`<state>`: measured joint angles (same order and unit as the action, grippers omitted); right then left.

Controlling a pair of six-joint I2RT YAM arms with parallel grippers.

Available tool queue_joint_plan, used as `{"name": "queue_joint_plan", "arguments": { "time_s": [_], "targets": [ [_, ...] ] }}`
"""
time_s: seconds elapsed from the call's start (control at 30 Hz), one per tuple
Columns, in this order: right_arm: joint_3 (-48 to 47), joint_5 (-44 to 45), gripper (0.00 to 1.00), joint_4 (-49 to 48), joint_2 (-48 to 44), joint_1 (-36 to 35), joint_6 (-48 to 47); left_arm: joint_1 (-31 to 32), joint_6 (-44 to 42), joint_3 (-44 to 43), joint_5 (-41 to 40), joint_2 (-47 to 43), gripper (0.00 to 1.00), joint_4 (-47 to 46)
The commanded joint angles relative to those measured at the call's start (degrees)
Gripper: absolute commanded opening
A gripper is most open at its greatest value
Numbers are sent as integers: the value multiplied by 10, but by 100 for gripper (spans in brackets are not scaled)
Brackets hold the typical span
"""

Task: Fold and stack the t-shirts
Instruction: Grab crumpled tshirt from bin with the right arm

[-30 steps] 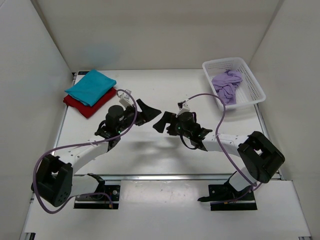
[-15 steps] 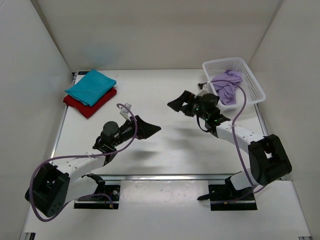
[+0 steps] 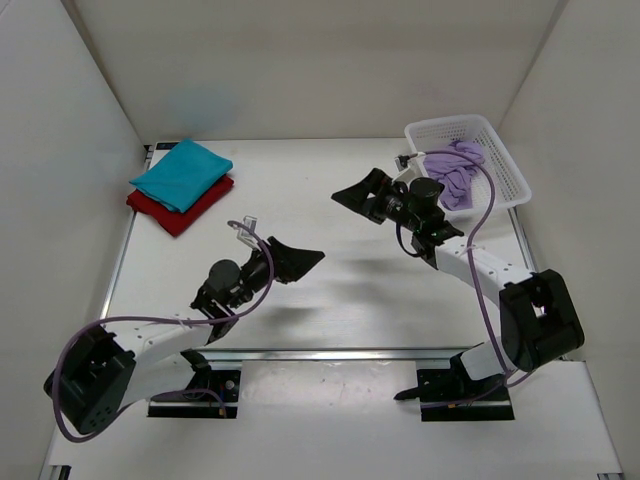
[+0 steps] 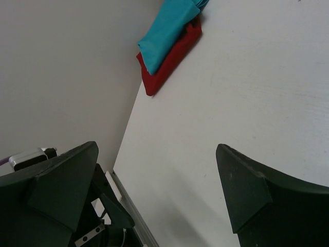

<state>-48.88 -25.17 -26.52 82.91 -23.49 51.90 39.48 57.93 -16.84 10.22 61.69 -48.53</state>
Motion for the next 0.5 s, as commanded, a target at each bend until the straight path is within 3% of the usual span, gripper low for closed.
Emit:
{"name": "queue_joint_plan", "arguments": {
  "time_s": [0.0,0.13,0.27,0.33,0.4,0.47],
  "targets": [
    [-31,-9,99,-12,-5,1,-1,20,-5,-6,-44,-17,99,-15],
    [-9,57,100,-31,-44,-23,-23,12,15,15,-75,-39,99,-32],
    [-47,119,99,39,-65,-64,-89,3,34,19,-58,-33,99,-48],
    [-46,102,99,36,-65,-50,-62,9,45,23,-59,-34,98,-67],
    [-20,46,99,-27,-70,-18,-22,15,44,13,-58,-33,99,-64],
    [-27,32,99,-7,-68,-15,-16,21,39,-4,-57,-39,99,-42]
  ]
}}
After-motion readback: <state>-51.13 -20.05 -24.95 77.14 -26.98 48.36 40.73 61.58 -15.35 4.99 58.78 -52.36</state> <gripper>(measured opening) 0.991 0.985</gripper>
